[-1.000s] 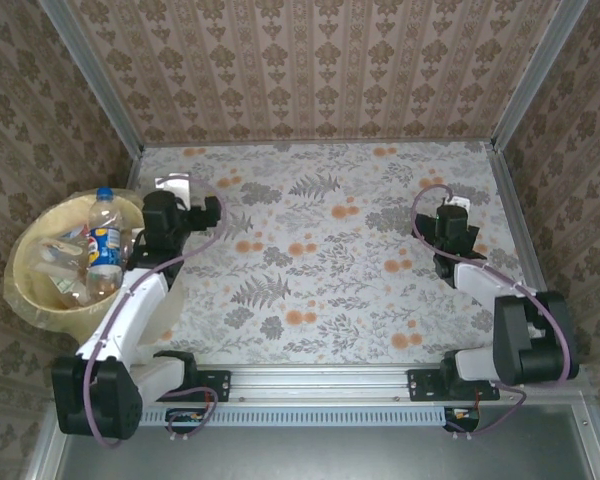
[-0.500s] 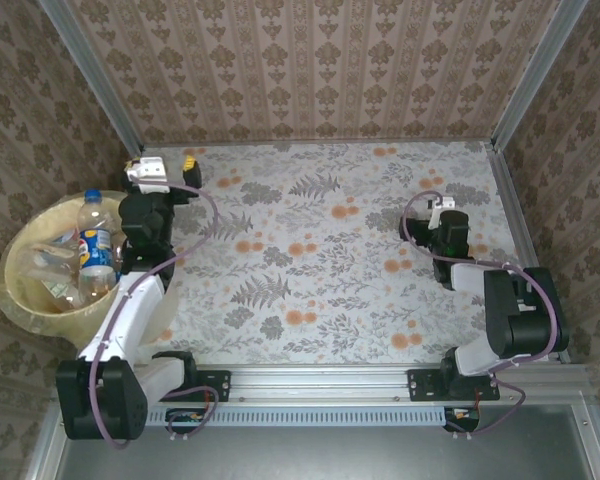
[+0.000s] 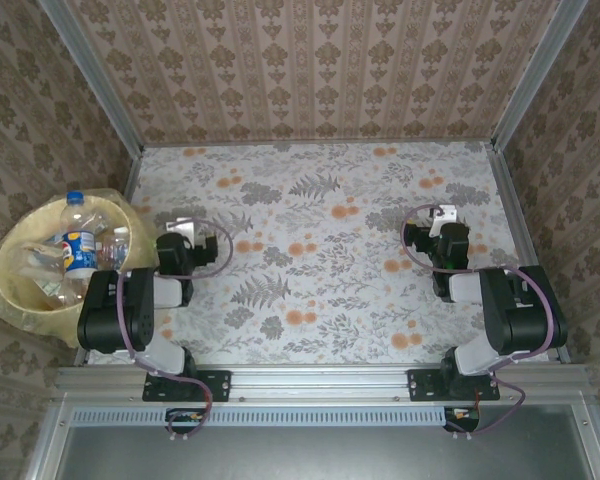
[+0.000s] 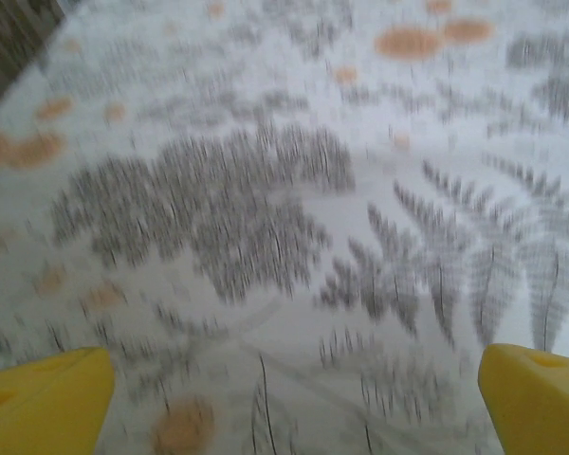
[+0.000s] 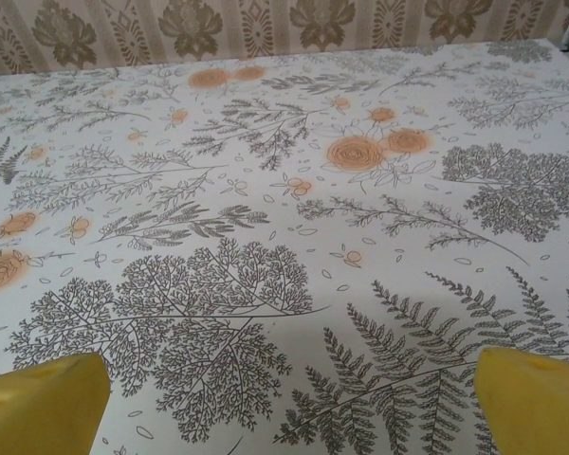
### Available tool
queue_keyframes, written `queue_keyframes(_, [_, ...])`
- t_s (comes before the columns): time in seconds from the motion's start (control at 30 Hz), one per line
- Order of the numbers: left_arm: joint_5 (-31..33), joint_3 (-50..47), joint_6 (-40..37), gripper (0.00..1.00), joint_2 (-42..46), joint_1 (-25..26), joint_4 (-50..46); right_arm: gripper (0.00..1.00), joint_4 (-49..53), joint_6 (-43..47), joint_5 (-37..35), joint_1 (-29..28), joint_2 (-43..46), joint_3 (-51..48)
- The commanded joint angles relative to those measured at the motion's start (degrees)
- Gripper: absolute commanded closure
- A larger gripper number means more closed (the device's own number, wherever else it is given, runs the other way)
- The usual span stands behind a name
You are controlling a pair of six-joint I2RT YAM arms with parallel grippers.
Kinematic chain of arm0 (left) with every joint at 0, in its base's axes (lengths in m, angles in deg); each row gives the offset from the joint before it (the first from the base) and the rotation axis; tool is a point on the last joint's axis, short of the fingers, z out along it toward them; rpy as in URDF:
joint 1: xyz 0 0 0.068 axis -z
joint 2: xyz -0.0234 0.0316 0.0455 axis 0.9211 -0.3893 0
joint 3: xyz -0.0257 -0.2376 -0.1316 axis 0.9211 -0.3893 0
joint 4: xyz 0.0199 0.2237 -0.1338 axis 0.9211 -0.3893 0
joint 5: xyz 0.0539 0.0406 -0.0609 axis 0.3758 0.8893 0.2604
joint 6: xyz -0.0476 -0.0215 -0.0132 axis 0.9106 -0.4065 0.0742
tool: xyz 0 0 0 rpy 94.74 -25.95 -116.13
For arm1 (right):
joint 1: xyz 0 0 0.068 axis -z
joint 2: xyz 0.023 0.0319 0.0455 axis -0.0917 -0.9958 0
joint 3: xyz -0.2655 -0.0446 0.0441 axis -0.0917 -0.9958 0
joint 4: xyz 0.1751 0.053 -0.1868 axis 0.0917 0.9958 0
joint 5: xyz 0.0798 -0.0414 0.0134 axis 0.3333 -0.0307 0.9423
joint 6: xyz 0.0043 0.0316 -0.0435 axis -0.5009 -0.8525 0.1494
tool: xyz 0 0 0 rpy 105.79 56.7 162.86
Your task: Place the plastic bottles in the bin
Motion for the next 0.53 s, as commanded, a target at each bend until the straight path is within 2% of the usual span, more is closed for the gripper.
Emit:
queue_keyframes(0.0, [0.75,1.11,0.46,0.0,0.6,-0.23,3.85,0.0,-2.0,-0.08,-1.13,-0.38,-0.14,-0.09])
queue_keyframes(0.5, [0.72,1.48,0.53,0.0,0.73,-0.23,3.12,0.0,-1.5,0.21,-0.62,-0.38,-0.28,0.28])
